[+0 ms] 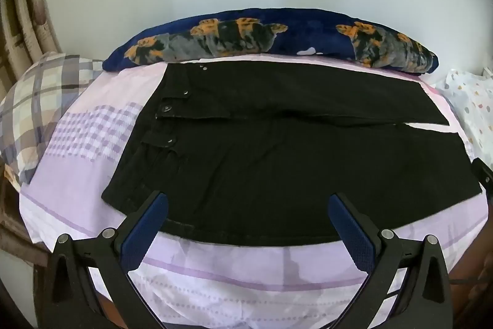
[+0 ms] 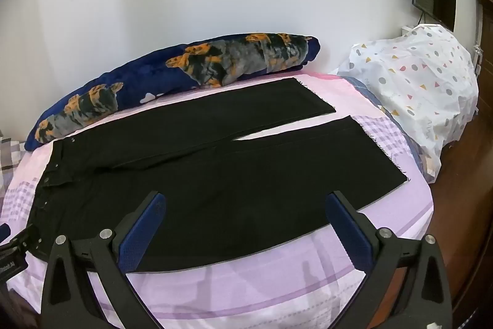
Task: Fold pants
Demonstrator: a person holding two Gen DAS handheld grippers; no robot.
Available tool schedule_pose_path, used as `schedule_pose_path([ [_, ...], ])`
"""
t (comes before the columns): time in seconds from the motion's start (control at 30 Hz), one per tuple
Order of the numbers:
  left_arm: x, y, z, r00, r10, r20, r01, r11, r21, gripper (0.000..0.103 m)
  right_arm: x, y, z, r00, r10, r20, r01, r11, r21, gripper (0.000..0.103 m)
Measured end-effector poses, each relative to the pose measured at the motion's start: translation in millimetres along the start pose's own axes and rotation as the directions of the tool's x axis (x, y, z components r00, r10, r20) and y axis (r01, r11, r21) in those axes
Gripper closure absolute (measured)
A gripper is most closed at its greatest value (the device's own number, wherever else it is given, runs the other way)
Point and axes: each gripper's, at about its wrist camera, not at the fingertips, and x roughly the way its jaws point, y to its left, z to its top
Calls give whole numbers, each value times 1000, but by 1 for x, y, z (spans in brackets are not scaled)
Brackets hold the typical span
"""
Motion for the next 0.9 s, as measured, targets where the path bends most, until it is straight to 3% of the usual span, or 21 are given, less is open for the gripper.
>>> schedule_pose_path([
  [0.2, 8, 5, -6, 999, -16, -30, 15, 1000, -19, 0, -2, -3, 2, 1000, 6, 0, -6, 1000, 4, 0],
  [0.9, 2, 8, -7, 1000, 10, -15, -11, 999, -34, 0, 4, 5, -2, 998, 44, -35, -45, 999, -22, 0],
])
